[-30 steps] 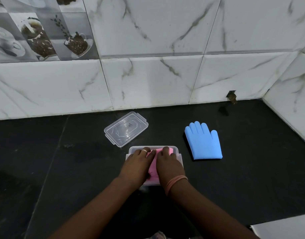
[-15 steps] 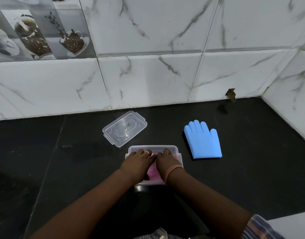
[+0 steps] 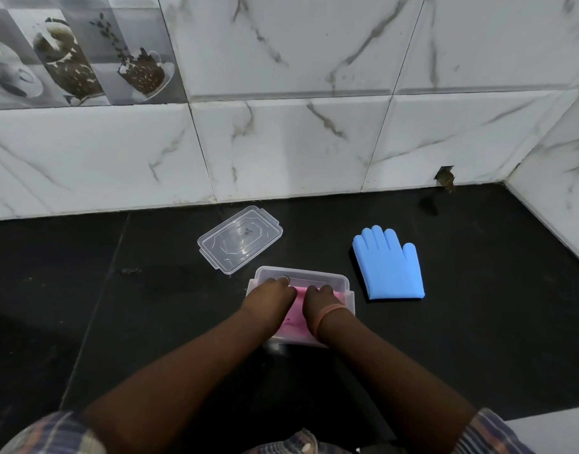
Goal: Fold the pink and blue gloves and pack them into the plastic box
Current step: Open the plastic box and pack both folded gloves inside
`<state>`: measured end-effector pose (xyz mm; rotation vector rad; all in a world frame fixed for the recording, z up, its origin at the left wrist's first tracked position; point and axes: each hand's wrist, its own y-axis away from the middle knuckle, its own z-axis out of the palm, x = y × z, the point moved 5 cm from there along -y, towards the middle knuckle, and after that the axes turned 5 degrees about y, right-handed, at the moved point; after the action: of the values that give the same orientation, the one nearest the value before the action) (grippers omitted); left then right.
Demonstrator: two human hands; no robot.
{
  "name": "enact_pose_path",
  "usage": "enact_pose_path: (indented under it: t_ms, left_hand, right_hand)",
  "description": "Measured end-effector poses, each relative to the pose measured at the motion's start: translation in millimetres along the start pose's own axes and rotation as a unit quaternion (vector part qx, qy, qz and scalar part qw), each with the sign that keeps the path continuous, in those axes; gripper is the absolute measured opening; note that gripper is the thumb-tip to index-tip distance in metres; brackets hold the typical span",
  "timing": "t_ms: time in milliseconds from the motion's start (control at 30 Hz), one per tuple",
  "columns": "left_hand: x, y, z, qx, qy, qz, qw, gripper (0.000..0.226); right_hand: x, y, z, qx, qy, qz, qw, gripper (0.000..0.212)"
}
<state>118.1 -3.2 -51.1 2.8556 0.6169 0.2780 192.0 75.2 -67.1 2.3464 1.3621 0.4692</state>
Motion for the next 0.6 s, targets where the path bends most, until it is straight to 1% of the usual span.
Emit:
enact_pose_path:
  t_ms: [100, 233, 333, 400, 433, 467, 500, 533, 567, 600]
  left_hand:
    - [1, -8, -1, -0.005, 0.009, 0.003, 1.000, 0.037]
    - [4, -12, 0, -0.005, -0.002, -0.015, 1.000, 0.039]
    - [4, -13, -5, -0.006, 0.010, -0.042, 0.999, 0.031]
    - [6, -15, -15, 0.005, 0.026, -0.062, 0.998, 0.024]
    - [6, -17, -22, 0.018, 0.029, -0.073, 0.997, 0.020]
    - [6, -18, -29, 0.033, 0.030, -0.086, 0.995, 0.018]
    - [7, -20, -36, 0.048, 0.034, -0.098, 0.993, 0.018]
    - [8, -22, -42, 0.063, 0.043, -0.111, 0.991, 0.022]
    - [10, -25, -48, 0.077, 0.056, -0.121, 0.988, 0.024]
    - [11, -29, -53, 0.093, 0.074, -0.127, 0.985, 0.024]
  right_hand:
    - [2, -7, -2, -0.028, 0.010, 0.013, 0.999, 0.068]
    - [7, -11, -3, -0.031, 0.003, 0.013, 0.999, 0.070]
    - [11, -8, -16, -0.020, 0.023, -0.014, 0.999, 0.061]
    - [18, -5, -34, -0.002, -0.011, -0.025, 1.000, 0.042]
    - [25, -3, -45, 0.019, -0.051, -0.022, 0.998, 0.032]
    - [33, -1, -58, 0.062, -0.098, -0.018, 0.993, 0.023]
    - [46, -1, -70, 0.115, -0.161, 0.000, 0.980, 0.019]
    - [64, -1, -81, 0.179, -0.226, 0.027, 0.957, 0.019]
    - [87, -2, -86, 0.223, -0.275, 0.073, 0.932, 0.020]
    - [110, -3, -86, 0.246, -0.297, 0.118, 0.915, 0.020]
